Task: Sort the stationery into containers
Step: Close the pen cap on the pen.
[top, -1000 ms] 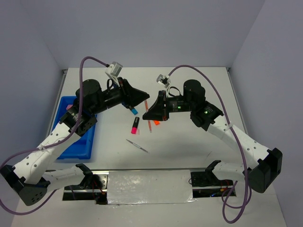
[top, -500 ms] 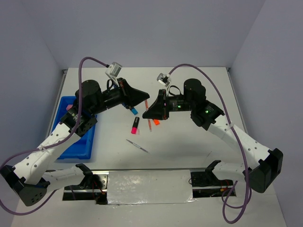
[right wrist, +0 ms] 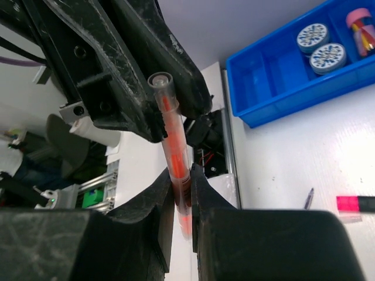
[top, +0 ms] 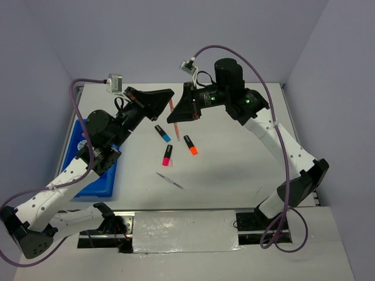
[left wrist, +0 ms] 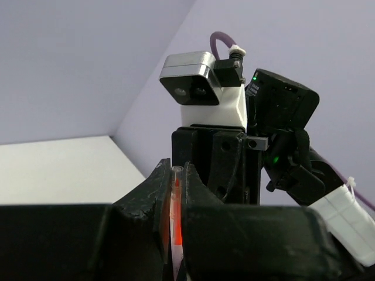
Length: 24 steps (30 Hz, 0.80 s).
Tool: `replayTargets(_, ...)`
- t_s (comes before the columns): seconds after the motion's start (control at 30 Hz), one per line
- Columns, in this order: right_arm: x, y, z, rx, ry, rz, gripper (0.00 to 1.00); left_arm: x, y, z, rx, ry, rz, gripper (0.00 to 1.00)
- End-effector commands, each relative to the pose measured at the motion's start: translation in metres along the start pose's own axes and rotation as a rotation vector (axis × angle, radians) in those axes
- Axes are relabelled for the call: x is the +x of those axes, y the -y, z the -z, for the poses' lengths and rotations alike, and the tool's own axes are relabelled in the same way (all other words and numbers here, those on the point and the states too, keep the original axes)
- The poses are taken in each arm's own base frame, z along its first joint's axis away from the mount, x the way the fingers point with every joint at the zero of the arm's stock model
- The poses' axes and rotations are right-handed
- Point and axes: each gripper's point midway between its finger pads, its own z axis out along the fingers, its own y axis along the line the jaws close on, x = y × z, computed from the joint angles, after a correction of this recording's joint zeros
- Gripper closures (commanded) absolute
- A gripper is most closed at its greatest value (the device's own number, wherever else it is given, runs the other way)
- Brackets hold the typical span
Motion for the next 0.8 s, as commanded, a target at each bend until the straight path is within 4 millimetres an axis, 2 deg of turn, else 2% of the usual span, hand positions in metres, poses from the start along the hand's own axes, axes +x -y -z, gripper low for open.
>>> replayTargets(0.0,-0.130,-0.018,0.035,0.128,0.400,0.327,1.00,0.147,0.024,0.058,0.120,-0.576,0.140,1.00)
replayTargets(0.03,-0.128,-0.015,0.036,0.135,0.398,0.324,1.00,0.144,0.022,0.059,0.109,-0.569,0.127,1.00)
replayTargets(0.07,-0.123,-0.012,0.035,0.143,0.389,0.320,1.00,0.132,0.020,0.055,0.079,-0.525,0.106,1.00)
replayTargets(0.1,-0.115,-0.019,0.035,0.122,0.369,0.337,1.00,0.132,0.009,0.058,0.017,-0.543,0.094,1.00)
replayTargets(0.13,-0.096,-0.008,0.027,0.119,0.324,0.306,1.00,0.127,0.003,0.057,-0.018,-0.537,0.064,1.00)
replayTargets(0.17,-0.082,-0.005,0.023,0.116,0.292,0.295,1.00,0.111,0.004,0.051,-0.037,-0.510,0.046,1.00)
replayTargets(0.2,-0.072,-0.012,0.024,0.119,0.276,0.328,1.00,0.103,0.001,0.049,-0.066,-0.494,0.031,0.98)
replayTargets(0.23,-0.044,0.000,0.013,0.131,0.224,0.276,1.00,0.096,-0.013,0.048,-0.133,-0.484,0.011,0.87)
replayTargets(0.27,-0.031,0.001,0.010,0.124,0.205,0.263,1.00,0.079,-0.008,0.043,-0.131,-0.448,-0.001,0.74)
replayTargets(0.3,-0.025,-0.011,0.013,0.103,0.215,0.269,1.00,0.070,-0.009,0.040,-0.143,-0.422,-0.010,0.48)
replayTargets(0.33,-0.002,-0.001,0.007,0.108,0.180,0.225,1.00,0.061,-0.008,0.036,-0.143,-0.396,-0.015,0.39)
replayTargets(0.4,0.009,-0.005,0.010,0.112,0.179,0.215,1.00,0.047,0.000,0.031,-0.113,-0.358,-0.021,0.32)
replayTargets(0.43,0.020,0.001,0.009,0.124,0.163,0.194,1.00,0.041,0.004,0.028,-0.090,-0.341,-0.019,0.31)
replayTargets(0.53,0.028,0.001,0.013,0.132,0.159,0.185,1.00,0.037,0.011,0.023,-0.049,-0.332,-0.010,0.33)
replayTargets(0.67,0.028,-0.009,0.017,0.106,0.164,0.188,1.00,0.050,0.005,0.022,-0.048,-0.361,0.005,0.41)
replayTargets(0.77,0.028,-0.016,0.015,0.079,0.155,0.188,1.00,0.058,0.001,0.025,-0.048,-0.370,0.020,0.44)
